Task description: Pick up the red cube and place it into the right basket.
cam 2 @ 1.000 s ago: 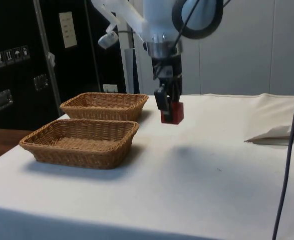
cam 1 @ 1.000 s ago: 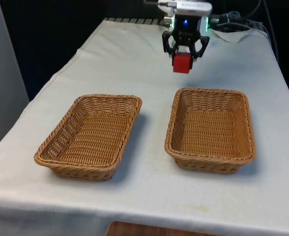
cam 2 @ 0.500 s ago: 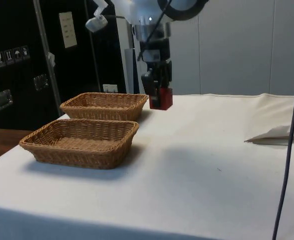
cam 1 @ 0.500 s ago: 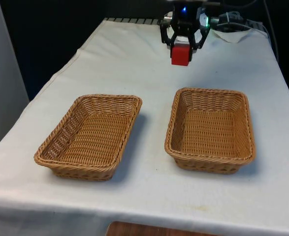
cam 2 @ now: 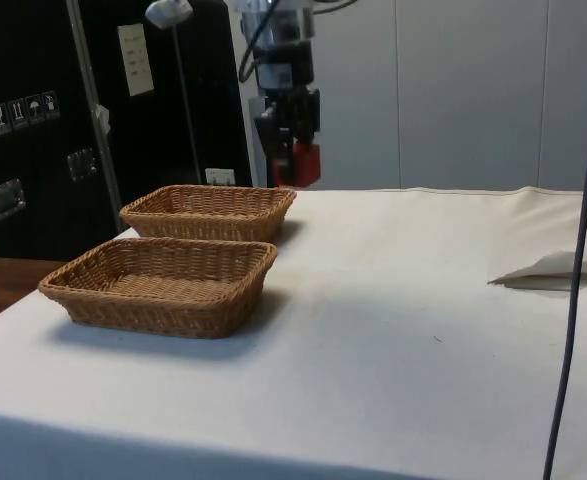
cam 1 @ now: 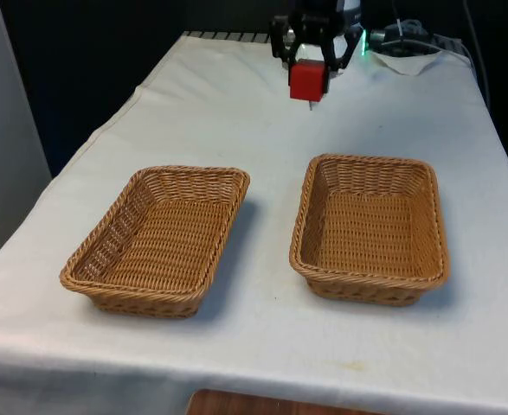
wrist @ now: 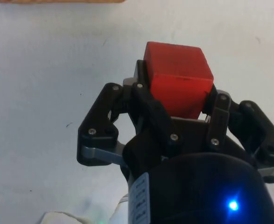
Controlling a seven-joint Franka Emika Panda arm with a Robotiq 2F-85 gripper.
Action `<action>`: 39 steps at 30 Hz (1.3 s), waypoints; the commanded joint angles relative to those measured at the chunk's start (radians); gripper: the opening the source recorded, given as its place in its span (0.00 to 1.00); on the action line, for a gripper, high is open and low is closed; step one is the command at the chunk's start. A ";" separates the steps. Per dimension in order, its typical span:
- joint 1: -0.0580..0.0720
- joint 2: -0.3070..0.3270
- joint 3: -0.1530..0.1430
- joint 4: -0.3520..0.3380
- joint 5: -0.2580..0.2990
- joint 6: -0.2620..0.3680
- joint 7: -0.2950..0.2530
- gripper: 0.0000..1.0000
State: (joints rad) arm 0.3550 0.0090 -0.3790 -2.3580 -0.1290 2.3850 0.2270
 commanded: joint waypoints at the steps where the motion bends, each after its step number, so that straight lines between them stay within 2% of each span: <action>1: -0.004 0.005 -0.004 0.024 -0.006 -0.022 -0.005 0.03; 5: -0.010 0.019 -0.016 0.075 0.000 -0.056 -0.029 0.03; 6: -0.007 0.012 -0.014 0.062 0.000 -0.044 -0.023 0.03; 12: -0.016 0.054 -0.036 0.147 0.009 -0.089 -0.062 0.03; 14: -0.014 0.055 -0.039 0.148 0.002 -0.082 -0.056 0.03; 21: -0.024 0.125 -0.067 0.235 0.032 -0.105 -0.113 0.03; 22: -0.019 0.120 -0.069 0.228 0.016 -0.092 -0.098 0.03; 23: -0.025 0.134 -0.070 0.246 0.036 -0.105 -0.119 0.03; 31: -0.035 0.228 -0.101 0.344 0.083 -0.103 -0.181 0.03; 32: -0.028 0.217 -0.105 0.331 0.064 -0.093 -0.164 0.03; 33: -0.038 0.241 -0.103 0.355 0.091 -0.102 -0.189 0.03; 34: -0.041 0.264 -0.109 0.377 0.105 -0.100 -0.203 0.03; 36: -0.042 0.275 -0.111 0.387 0.112 -0.100 -0.209 0.03; 39: -0.048 0.327 -0.121 0.430 0.148 -0.094 -0.238 0.03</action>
State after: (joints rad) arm 0.3170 0.3250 -0.5080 -1.9380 0.0010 2.2930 0.0030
